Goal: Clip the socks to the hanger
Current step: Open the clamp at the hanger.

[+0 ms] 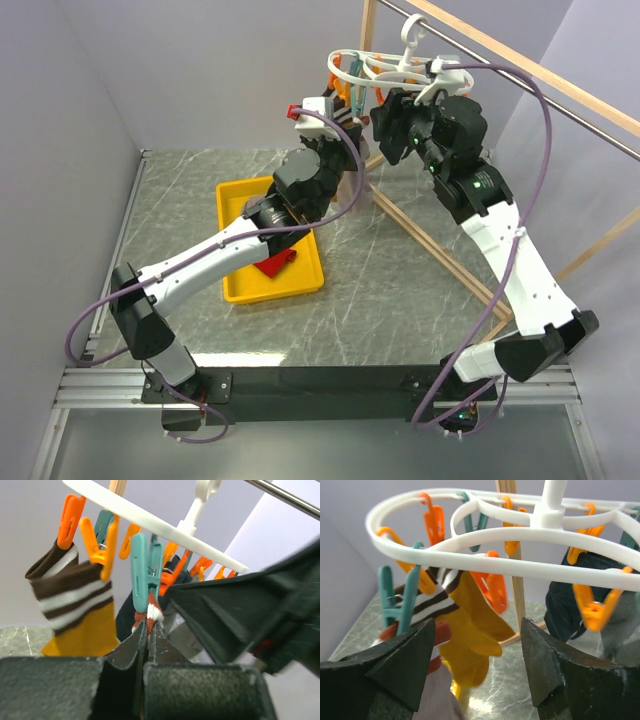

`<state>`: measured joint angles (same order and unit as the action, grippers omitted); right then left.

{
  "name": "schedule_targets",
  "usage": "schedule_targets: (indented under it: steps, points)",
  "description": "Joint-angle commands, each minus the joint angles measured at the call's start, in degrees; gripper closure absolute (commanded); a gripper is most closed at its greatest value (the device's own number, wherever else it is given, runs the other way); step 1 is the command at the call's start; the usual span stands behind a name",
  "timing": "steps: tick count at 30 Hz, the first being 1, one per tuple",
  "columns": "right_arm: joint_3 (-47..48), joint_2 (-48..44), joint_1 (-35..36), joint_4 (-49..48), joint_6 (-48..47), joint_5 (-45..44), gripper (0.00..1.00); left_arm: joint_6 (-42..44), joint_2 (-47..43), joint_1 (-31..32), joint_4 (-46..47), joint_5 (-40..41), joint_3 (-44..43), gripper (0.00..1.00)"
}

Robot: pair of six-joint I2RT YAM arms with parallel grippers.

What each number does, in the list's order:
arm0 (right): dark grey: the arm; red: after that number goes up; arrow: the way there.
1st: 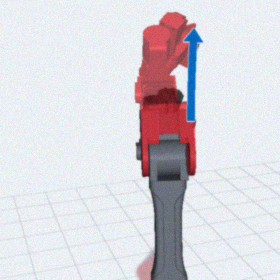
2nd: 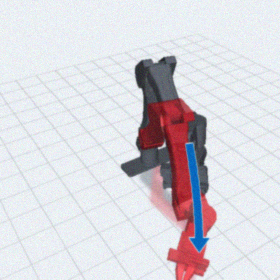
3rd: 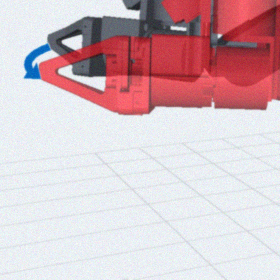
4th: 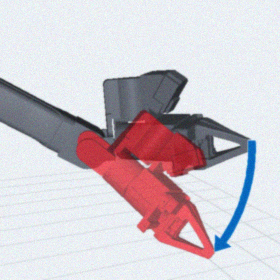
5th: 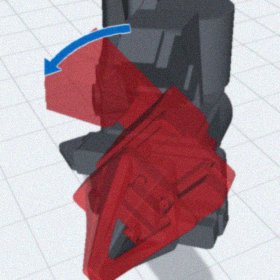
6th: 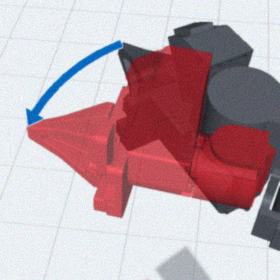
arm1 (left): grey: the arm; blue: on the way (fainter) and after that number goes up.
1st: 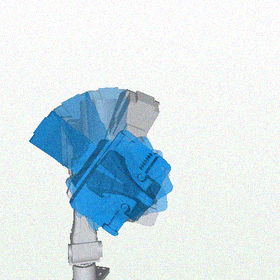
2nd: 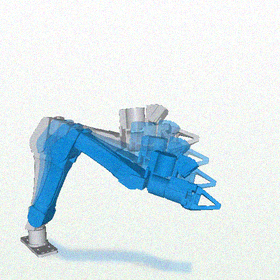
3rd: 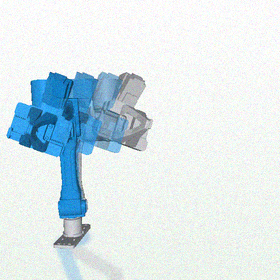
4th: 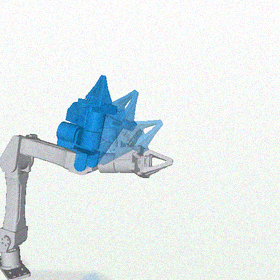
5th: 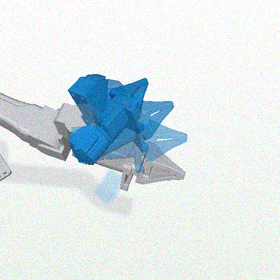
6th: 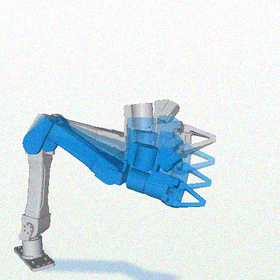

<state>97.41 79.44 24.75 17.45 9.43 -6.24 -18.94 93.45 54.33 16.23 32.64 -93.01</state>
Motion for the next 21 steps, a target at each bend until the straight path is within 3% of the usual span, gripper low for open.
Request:
schedule_targets:
  steps: [1,21]
  points:
    - [2.4,2.0,-0.4,-4.6,-2.7,0.3,0.25,0.4,-3.6,-0.4,2.1,-0.8,0.5,0.99]
    - [-2.6,2.6,-1.0,-10.8,-6.5,-5.5,0.31,0.7,-4.0,-2.4,1.9,-2.0,-0.3,0.99]
